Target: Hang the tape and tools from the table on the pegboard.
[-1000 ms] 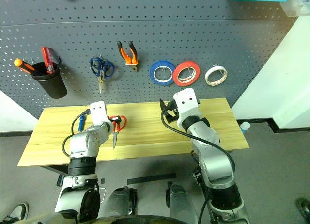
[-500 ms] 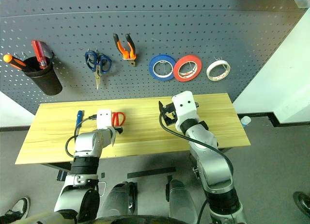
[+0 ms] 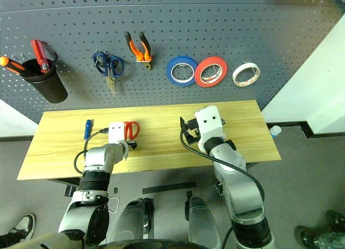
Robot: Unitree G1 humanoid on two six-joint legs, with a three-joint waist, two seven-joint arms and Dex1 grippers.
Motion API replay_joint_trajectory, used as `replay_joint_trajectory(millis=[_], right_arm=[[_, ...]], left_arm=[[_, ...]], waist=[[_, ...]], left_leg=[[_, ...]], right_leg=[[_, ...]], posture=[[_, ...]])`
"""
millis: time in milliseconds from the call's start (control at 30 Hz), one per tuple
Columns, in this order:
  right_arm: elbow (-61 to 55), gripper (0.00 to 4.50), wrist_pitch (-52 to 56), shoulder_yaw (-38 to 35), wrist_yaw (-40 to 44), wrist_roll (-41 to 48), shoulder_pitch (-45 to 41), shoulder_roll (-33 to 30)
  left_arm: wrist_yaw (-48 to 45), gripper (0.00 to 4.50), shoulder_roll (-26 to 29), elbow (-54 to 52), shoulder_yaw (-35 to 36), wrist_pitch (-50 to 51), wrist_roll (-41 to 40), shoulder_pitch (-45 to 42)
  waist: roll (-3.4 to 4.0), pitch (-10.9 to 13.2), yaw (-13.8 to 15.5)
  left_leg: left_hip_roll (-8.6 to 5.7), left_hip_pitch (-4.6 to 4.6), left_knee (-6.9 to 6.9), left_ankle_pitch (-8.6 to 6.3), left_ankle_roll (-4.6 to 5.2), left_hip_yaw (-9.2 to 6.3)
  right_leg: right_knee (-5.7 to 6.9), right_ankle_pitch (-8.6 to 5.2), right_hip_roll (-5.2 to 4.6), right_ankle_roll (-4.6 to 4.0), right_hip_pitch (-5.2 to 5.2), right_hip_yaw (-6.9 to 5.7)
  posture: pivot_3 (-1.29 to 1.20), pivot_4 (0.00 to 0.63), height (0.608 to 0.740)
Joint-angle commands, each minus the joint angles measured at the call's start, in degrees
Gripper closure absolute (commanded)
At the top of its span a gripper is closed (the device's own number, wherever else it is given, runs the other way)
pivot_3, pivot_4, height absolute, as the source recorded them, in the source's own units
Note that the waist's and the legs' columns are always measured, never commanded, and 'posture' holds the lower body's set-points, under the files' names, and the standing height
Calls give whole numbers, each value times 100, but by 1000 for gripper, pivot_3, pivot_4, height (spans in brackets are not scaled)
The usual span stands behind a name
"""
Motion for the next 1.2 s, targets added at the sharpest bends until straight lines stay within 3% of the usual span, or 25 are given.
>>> replay_joint_trajectory(millis=[33,100,200,567,967,1200], right_arm=[[-344,20,22,-70,-52,-42,23,-14],[-355,20,38,-68,-58,-40,24,-16],[-351,0,56,-65,-71,-36,6,-14],[-265,0,27,-37,-89,-42,-37,-15],[206,0,-327,0,-17,-57,-281,19],[498,0,-609,-20,13,-89,-442,12]], left_arm=[[-30,0,-21,249,-40,25,43,33],[-38,0,-27,235,-36,44,51,38],[-52,609,-10,258,-9,61,50,30],[-121,4266,-38,130,10,140,32,107],[-330,4259,-23,-234,-142,58,27,187],[-766,4259,29,-1133,-811,-404,163,534]], waist=[[4,4,-2],[7,8,-4],[11,22,-12],[20,68,-151],[15,76,-155],[12,73,-126]], left_leg=[[0,0,0,0,0,0],[0,0,0,0,0,0],[0,-1,0,0,-1,0],[1,-4,-10,-1,0,0],[0,-23,-12,-1,0,0],[-4,-48,-12,-1,0,0]], right_leg=[[0,-1,0,1,-1,0],[-1,-2,-1,2,-1,0],[-2,-2,-2,3,-1,0],[-5,-7,0,11,-10,0],[-10,-4,0,5,-23,-1],[-16,0,-1,6,-37,-1]], posture=[[-36,258,721],[-36,258,721],[-35,260,721],[-22,255,721],[11,210,721],[13,171,721]])
